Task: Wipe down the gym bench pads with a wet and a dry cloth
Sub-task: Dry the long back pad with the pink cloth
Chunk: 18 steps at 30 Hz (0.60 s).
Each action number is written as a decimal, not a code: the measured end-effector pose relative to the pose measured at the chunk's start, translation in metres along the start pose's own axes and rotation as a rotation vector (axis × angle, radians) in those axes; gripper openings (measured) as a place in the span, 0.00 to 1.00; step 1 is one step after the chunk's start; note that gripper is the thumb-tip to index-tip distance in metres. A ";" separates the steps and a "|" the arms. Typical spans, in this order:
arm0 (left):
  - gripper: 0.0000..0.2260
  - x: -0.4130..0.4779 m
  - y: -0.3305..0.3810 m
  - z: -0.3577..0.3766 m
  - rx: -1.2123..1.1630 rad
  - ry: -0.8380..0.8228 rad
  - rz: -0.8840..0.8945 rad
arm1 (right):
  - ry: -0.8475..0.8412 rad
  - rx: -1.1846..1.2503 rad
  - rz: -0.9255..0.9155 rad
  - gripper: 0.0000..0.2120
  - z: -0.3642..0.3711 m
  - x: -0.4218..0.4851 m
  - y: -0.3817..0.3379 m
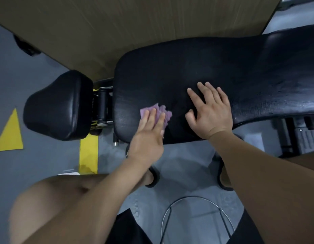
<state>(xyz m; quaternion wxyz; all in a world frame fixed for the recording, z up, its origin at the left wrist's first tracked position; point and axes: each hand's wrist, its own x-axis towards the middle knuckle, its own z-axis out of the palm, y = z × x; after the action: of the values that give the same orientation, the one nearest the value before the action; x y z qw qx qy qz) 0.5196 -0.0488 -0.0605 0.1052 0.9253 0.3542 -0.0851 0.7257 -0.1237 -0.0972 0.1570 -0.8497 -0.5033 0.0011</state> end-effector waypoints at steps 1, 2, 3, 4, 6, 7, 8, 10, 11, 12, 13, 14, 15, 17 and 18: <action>0.25 -0.008 -0.002 0.004 0.023 -0.054 0.002 | 0.008 0.002 -0.001 0.31 0.000 0.000 0.000; 0.26 -0.008 -0.008 0.005 0.050 -0.076 0.026 | 0.011 -0.002 -0.004 0.31 0.001 -0.001 0.001; 0.26 0.001 -0.014 0.003 0.078 -0.086 0.052 | 0.010 -0.008 -0.006 0.31 0.001 -0.002 0.001; 0.26 0.015 -0.019 -0.002 0.080 -0.113 0.052 | 0.007 -0.012 -0.007 0.31 0.000 -0.001 0.001; 0.26 0.049 -0.026 -0.014 0.050 -0.129 -0.021 | 0.001 -0.014 -0.007 0.31 -0.001 -0.001 0.001; 0.27 0.061 -0.026 -0.018 0.044 -0.120 -0.076 | 0.001 -0.016 -0.003 0.31 -0.001 -0.001 0.001; 0.26 0.064 -0.022 -0.015 0.057 -0.089 -0.110 | 0.001 -0.019 0.002 0.31 -0.001 -0.001 0.001; 0.26 0.045 -0.006 0.000 0.084 -0.011 -0.085 | -0.004 -0.015 0.003 0.31 -0.001 -0.001 0.001; 0.26 0.024 0.003 0.009 0.074 0.021 -0.043 | -0.006 -0.011 0.003 0.31 -0.001 -0.001 0.001; 0.26 0.003 0.009 0.018 0.045 0.049 0.005 | -0.004 -0.008 0.004 0.31 -0.001 -0.001 0.001; 0.26 -0.014 0.012 0.024 0.012 0.054 0.038 | 0.000 -0.008 0.006 0.31 -0.001 -0.001 0.001; 0.27 -0.024 0.013 0.028 -0.013 0.052 0.051 | 0.004 -0.011 0.006 0.31 -0.001 -0.002 0.001; 0.27 -0.024 0.012 0.029 -0.023 0.042 0.063 | 0.006 -0.016 0.005 0.31 0.000 -0.002 0.001; 0.27 -0.006 0.010 0.022 -0.006 0.045 0.103 | 0.005 -0.017 -0.003 0.31 0.001 0.000 0.001; 0.27 0.011 0.011 0.016 0.005 0.036 0.119 | 0.005 -0.016 -0.008 0.31 0.002 0.000 0.001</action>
<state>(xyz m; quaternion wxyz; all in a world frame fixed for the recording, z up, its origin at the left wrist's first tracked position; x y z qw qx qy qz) 0.5337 -0.0541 -0.0774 0.1013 0.9464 0.3003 -0.0628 0.7261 -0.1238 -0.0988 0.1516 -0.8489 -0.5063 -0.0059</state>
